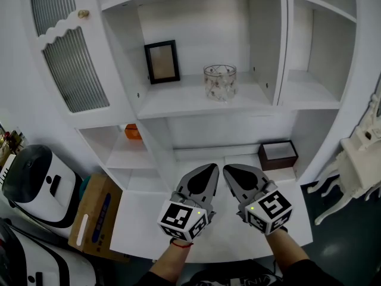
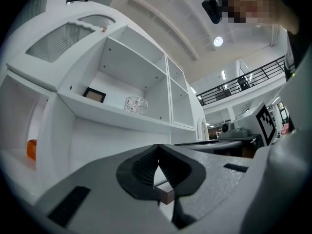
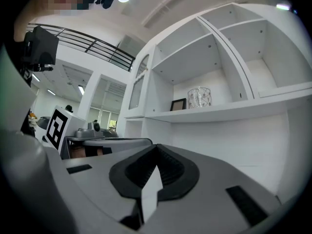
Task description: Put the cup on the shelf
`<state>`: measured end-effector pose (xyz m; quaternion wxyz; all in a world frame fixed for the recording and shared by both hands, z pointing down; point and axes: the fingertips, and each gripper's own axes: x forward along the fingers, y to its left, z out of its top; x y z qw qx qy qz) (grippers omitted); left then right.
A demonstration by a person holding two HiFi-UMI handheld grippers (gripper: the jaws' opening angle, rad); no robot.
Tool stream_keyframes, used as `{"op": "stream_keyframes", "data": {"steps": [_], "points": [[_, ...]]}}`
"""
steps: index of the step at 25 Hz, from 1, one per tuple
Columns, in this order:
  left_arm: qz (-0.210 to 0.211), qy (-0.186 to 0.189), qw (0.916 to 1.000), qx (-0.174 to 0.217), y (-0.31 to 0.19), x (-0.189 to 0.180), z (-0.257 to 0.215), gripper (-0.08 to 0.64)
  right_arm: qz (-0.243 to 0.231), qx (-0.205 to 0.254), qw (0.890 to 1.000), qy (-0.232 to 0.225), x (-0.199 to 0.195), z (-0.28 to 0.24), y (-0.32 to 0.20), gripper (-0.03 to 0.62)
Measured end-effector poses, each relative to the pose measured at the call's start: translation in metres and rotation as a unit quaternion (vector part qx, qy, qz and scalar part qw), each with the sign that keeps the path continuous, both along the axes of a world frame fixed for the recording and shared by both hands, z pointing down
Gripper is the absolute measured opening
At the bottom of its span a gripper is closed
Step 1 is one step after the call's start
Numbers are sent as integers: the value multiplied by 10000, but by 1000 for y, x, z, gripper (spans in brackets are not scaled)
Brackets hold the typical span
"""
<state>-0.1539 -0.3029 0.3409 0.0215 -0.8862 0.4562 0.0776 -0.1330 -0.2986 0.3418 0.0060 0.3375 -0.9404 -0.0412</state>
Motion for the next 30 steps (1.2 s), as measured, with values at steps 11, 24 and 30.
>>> {"op": "stream_keyframes", "data": {"steps": [11,24,30], "points": [[-358,105,9984,-425,44,-6,69,8,15,-598,9982,7,-2,68,47,3],[-587,74,9944,-873,97,-23,118,8,-44,-1013,9947,166,1,117,97,3],[-569,130,9928,-1042,122,-23,135,8,-90,-1100,9938,155,-2,130,120,3]]}}
